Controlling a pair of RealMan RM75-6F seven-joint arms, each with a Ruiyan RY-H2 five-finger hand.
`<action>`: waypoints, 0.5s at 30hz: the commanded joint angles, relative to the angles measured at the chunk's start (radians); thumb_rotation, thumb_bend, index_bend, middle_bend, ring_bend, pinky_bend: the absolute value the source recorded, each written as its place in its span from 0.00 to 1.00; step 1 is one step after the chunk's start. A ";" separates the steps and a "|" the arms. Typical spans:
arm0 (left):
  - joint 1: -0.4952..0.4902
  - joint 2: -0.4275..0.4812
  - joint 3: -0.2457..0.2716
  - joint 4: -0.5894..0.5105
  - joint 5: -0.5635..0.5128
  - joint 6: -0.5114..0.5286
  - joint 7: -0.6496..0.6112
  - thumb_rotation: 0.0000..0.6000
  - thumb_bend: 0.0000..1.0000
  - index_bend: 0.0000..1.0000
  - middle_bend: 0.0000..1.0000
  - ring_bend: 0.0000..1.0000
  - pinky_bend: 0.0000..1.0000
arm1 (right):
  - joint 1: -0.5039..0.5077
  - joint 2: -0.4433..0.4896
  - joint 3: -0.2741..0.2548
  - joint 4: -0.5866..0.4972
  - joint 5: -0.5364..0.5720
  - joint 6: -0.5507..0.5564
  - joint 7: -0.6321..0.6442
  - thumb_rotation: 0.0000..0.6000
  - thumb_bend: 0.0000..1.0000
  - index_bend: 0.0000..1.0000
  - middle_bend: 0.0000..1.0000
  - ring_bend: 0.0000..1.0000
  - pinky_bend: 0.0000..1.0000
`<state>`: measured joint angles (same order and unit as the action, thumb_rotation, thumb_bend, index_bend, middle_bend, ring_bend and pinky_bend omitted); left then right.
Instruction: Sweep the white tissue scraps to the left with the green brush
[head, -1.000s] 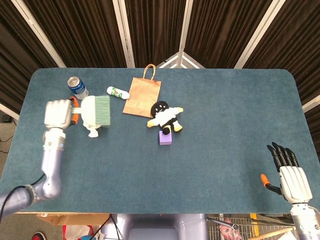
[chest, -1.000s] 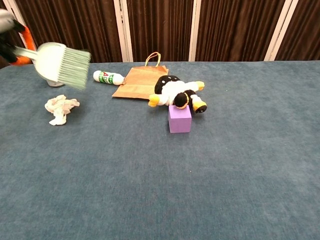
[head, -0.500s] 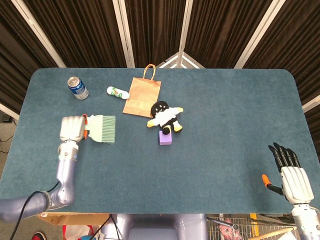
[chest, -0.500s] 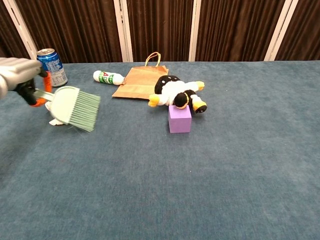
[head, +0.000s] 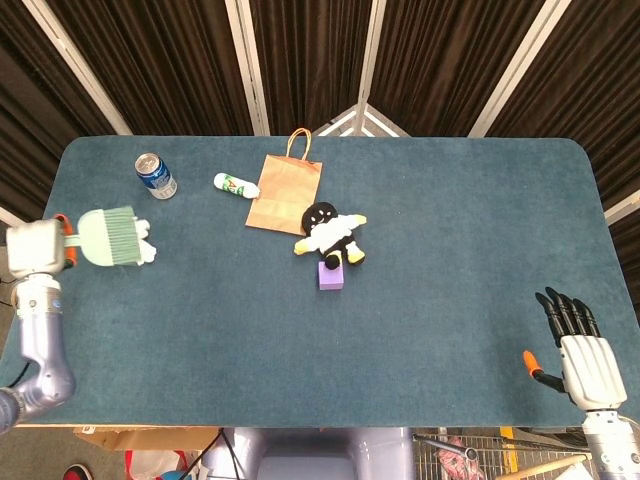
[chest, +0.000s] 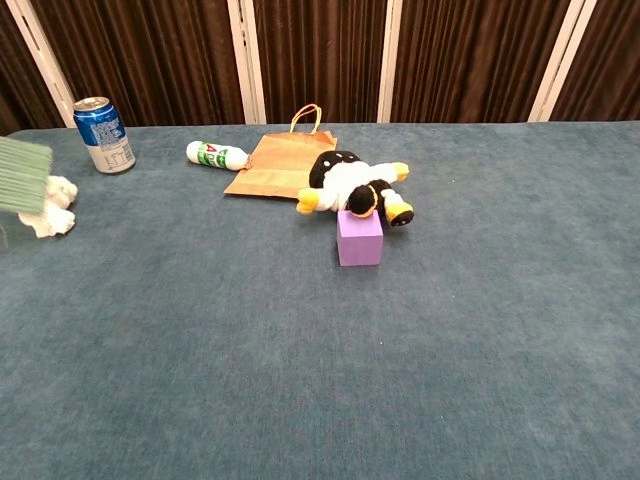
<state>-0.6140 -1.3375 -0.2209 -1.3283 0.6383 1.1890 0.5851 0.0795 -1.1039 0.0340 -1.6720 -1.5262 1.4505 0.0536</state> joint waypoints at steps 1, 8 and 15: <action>0.028 0.055 -0.050 -0.032 0.023 0.008 -0.086 1.00 0.83 0.81 1.00 1.00 1.00 | 0.001 -0.002 0.000 -0.001 -0.001 0.000 -0.004 1.00 0.36 0.00 0.00 0.00 0.04; 0.024 0.074 -0.060 -0.144 0.094 0.023 -0.109 1.00 0.83 0.81 1.00 1.00 1.00 | 0.005 -0.007 0.002 0.000 -0.001 -0.006 -0.009 1.00 0.36 0.00 0.00 0.00 0.04; 0.004 0.007 -0.020 -0.221 0.121 0.029 -0.044 1.00 0.83 0.80 1.00 1.00 1.00 | 0.008 -0.006 0.004 0.003 0.007 -0.012 -0.001 1.00 0.36 0.00 0.00 0.00 0.04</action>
<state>-0.6045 -1.3120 -0.2531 -1.5321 0.7483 1.2148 0.5310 0.0873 -1.1099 0.0380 -1.6693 -1.5195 1.4384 0.0518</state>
